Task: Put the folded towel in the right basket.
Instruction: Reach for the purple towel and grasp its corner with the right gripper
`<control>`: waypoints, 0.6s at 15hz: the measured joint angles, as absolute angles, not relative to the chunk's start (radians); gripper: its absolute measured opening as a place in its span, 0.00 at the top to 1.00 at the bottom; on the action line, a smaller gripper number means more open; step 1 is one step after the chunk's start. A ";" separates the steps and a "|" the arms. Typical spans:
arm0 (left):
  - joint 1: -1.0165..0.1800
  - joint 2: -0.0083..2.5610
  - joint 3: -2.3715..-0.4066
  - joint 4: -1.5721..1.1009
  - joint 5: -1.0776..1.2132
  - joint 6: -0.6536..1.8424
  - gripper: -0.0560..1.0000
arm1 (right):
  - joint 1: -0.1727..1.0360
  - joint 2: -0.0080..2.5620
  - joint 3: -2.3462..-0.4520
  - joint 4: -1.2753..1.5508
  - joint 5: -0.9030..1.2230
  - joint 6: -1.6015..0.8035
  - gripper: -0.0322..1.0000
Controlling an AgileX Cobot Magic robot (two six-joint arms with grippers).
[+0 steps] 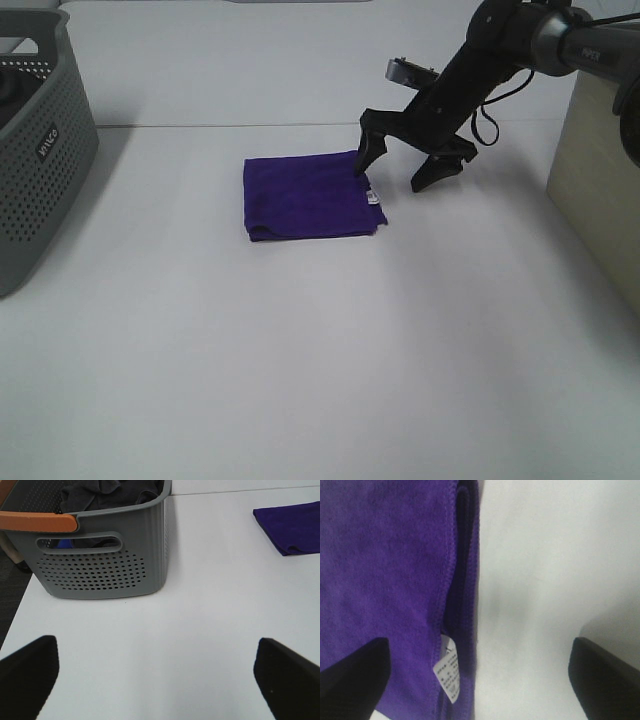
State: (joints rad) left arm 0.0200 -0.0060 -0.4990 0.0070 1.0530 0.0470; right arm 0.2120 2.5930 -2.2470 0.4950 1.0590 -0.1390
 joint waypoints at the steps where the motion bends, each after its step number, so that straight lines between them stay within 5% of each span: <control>1: 0.020 -0.006 -0.499 0.007 1.053 0.047 0.01 | 0.212 2.598 -2.247 0.510 1.043 -0.139 0.07; 9: 0.020 -0.006 -0.499 0.007 1.053 0.047 0.01 | 0.220 2.630 -2.264 0.556 1.034 -0.138 0.10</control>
State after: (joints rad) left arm 0.0200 -0.0060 -0.4990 0.0070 1.0530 0.0470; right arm 0.2200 2.6300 -2.2640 0.5560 1.0340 -0.1380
